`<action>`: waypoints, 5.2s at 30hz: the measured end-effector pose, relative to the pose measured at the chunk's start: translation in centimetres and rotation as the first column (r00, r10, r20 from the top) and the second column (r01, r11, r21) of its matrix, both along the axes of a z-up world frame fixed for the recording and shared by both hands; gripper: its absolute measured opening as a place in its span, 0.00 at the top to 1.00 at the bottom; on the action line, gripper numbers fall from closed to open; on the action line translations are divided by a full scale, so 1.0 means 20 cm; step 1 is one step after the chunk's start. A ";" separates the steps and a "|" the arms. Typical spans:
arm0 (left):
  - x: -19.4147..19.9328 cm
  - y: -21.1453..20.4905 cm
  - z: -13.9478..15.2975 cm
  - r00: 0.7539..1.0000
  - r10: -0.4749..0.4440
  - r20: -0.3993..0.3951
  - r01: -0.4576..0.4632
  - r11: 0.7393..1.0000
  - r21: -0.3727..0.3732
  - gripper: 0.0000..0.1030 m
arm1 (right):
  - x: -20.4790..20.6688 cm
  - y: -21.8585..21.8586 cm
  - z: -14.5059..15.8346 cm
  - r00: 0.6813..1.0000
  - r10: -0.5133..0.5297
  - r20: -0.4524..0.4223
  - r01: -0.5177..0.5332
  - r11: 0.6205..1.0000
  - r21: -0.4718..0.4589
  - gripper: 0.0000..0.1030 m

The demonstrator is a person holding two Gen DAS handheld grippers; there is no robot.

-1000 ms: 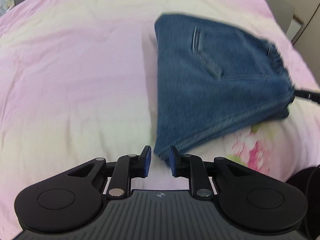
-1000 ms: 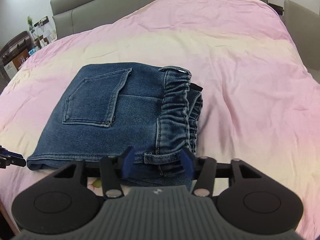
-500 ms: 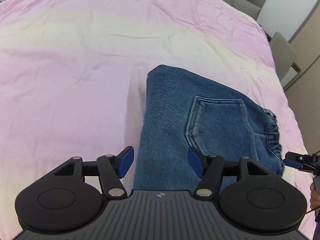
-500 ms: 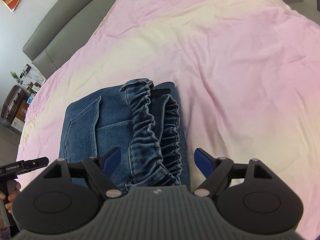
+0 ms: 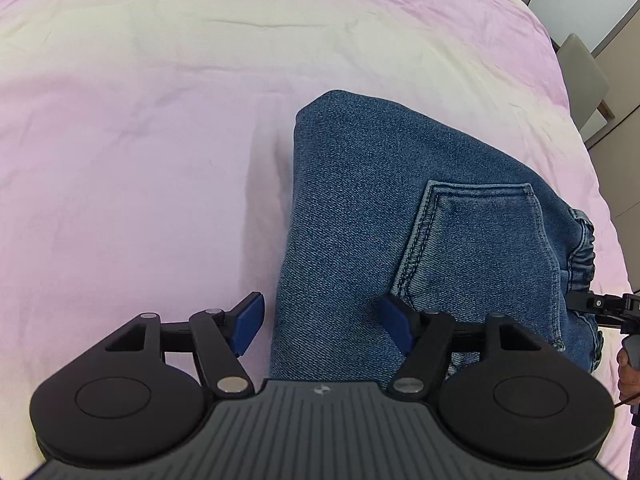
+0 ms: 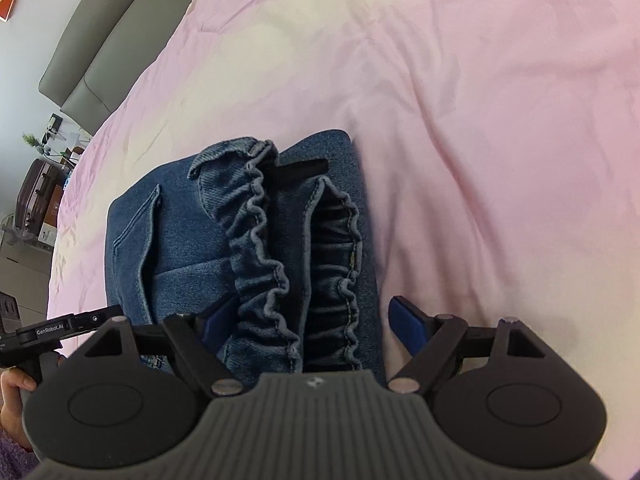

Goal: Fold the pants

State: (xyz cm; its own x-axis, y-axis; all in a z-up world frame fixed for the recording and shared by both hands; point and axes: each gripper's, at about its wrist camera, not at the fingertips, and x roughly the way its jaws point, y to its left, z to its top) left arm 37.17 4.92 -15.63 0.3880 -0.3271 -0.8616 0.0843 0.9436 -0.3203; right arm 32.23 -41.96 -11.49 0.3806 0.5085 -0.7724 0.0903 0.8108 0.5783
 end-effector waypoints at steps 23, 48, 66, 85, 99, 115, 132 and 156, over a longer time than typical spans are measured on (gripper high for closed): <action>-0.03 -0.01 0.01 1.000 0.010 -0.002 -0.010 0.999 -0.053 0.58 | -0.04 0.01 0.04 1.000 -0.008 0.026 0.007 1.000 0.024 0.52; -0.56 0.71 0.39 0.946 0.271 0.180 -0.254 0.960 -0.116 0.74 | -0.27 0.69 0.57 0.979 0.159 0.126 -0.154 0.987 -0.047 0.62; -0.59 1.53 0.21 0.847 0.498 0.187 -0.499 0.866 -0.045 0.74 | -0.08 1.77 0.32 0.941 0.314 0.125 -0.316 0.949 0.000 0.62; -0.64 1.46 0.19 0.843 0.480 0.244 -0.510 0.857 0.075 0.51 | 0.13 2.12 0.42 0.889 0.413 0.198 -0.328 0.876 -0.354 0.42; -0.81 1.48 0.27 0.886 0.402 0.231 -0.429 0.900 0.080 0.51 | 0.28 2.19 0.15 0.957 0.275 0.091 -0.221 0.895 -0.387 0.62; -1.16 1.37 0.16 0.992 -0.054 0.114 0.004 0.917 0.399 0.33 | -0.44 2.27 0.46 0.712 0.611 0.347 -0.399 0.758 -0.516 0.63; -1.14 1.37 -0.07 0.995 0.048 0.088 -0.086 0.863 0.498 0.76 | -0.46 2.16 0.20 0.740 0.627 0.242 -0.449 0.729 -0.516 0.70; -0.90 1.26 0.23 0.936 0.237 0.261 -0.307 0.913 0.270 0.69 | -0.48 2.22 0.29 0.734 0.556 0.389 -0.327 0.792 -0.515 0.69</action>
State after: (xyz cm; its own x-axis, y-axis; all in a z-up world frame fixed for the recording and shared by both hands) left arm 19.23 30.15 -11.02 0.6133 0.0800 -0.7858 -0.1549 0.9877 -0.0203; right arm 22.63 2.52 -5.60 0.5727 0.4206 -0.7037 -0.5429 0.8377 0.0588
